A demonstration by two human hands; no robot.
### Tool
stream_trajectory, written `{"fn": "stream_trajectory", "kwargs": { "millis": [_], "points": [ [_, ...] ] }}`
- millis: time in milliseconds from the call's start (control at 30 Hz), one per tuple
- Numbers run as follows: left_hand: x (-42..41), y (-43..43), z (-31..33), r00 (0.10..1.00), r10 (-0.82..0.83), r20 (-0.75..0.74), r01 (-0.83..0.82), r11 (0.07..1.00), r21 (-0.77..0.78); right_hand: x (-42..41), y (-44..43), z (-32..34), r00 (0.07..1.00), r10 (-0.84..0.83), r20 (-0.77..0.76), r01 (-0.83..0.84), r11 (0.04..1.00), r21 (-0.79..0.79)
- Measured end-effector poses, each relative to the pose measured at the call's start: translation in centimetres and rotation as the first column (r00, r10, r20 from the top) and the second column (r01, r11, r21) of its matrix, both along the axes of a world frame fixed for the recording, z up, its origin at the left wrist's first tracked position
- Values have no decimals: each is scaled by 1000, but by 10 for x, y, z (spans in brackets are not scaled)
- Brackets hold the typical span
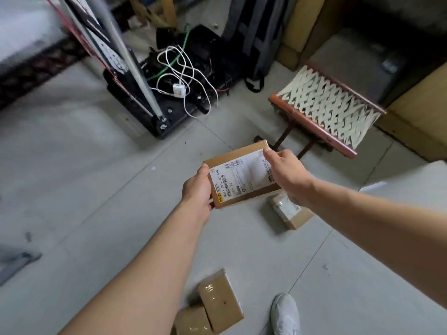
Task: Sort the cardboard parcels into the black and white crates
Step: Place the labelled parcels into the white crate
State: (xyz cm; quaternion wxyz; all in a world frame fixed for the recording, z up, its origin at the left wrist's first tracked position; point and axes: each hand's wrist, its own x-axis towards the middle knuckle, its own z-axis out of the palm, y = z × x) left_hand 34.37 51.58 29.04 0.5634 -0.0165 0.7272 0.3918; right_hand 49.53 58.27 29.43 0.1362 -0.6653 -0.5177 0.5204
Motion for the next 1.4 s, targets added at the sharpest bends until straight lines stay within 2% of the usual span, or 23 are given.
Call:
{"fn": "stream_trajectory", "kwargs": {
  "millis": [200,367,467,600,700,800,1000,1167,1400],
  "points": [
    [-75,-8,206,995,61,-80,-45,981,191,-68,-3,208,991,111,-69,-99,983,154],
    [-126,-41,359,986,113,-126,-63,936,345,-113,-30,353,980,165,-112,-120,937,329],
    [-153,-66,434,973,143,-182,-59,914,401,-137,-52,424,958,208,-199,-138,938,318],
    [-179,-100,509,958,166,-235,-29,869,495,-162,-78,500,938,198,-285,-84,926,368],
    [-190,-126,548,950,200,-240,-30,823,567,-178,-91,540,919,210,-334,-57,908,416],
    [-194,-150,578,932,257,-256,-53,794,606,-193,-105,570,877,244,-415,-73,920,386],
    [-187,-190,615,835,469,-289,-179,728,662,-222,-139,600,798,274,-537,-69,927,369],
    [-180,-227,628,730,619,-289,-284,660,696,-233,-160,615,715,362,-598,-194,925,328],
    [-186,-275,622,582,783,-220,-470,544,695,-255,-180,620,665,417,-620,-316,909,272]
  ]
}}
